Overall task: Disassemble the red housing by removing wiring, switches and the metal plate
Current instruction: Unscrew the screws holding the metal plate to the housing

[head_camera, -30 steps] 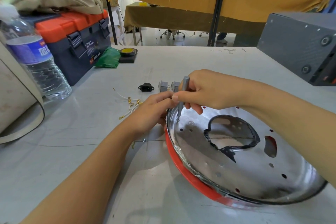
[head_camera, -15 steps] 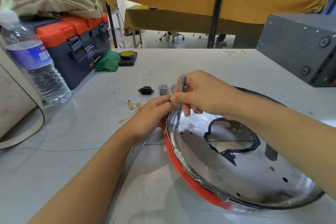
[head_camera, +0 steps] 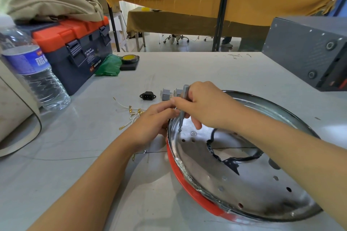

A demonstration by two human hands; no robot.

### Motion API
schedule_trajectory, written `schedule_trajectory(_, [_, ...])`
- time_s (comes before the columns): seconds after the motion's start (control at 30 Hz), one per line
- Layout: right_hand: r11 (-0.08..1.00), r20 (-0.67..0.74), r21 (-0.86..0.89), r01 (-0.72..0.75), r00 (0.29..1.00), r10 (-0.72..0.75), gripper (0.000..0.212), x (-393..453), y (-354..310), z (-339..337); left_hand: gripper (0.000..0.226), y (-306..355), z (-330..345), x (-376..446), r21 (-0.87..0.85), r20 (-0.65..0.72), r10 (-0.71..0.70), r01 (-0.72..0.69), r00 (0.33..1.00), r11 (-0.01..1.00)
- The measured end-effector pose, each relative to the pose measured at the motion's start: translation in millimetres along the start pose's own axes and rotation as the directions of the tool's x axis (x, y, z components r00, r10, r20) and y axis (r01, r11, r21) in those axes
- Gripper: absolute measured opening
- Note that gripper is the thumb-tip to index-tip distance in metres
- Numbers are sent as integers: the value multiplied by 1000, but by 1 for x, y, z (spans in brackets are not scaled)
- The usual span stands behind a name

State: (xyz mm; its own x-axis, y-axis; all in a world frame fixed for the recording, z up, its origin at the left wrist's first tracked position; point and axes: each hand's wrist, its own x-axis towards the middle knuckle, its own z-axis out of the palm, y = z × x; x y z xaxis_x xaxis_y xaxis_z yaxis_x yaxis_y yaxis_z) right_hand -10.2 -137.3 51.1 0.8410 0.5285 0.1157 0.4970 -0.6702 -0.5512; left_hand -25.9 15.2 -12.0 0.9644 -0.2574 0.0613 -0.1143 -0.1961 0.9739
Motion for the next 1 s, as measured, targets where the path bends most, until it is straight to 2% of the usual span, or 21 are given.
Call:
schedule_trajectory(0.27, [988, 172, 157, -8, 985, -19, 38, -1, 1, -10, 23, 2, 1, -2, 4, -32, -26, 26, 999, 1000])
schedule_trajectory(0.43, [995, 217, 83, 58, 973, -75, 39, -2, 2, -10, 22, 1, 2, -2, 10, -48, -15, 16, 999, 1000])
schedule_trajectory(0.6, [985, 302, 155, 80, 945, -124, 29, -3, 6, -23, 32, 4, 2, -2, 7, -40, -10, 10, 999, 1000])
schedule_trajectory(0.8, [983, 382, 162, 87, 913, -143, 16, -1, 6, -31, 34, 5, 3, -3, 6, -46, -20, 20, 999, 1000])
schedule_trajectory(1.0, [983, 366, 180, 43, 924, -108, 20, 0, 3, -25, 33, 5, 2, -2, 4, -48, -23, 24, 999, 1000])
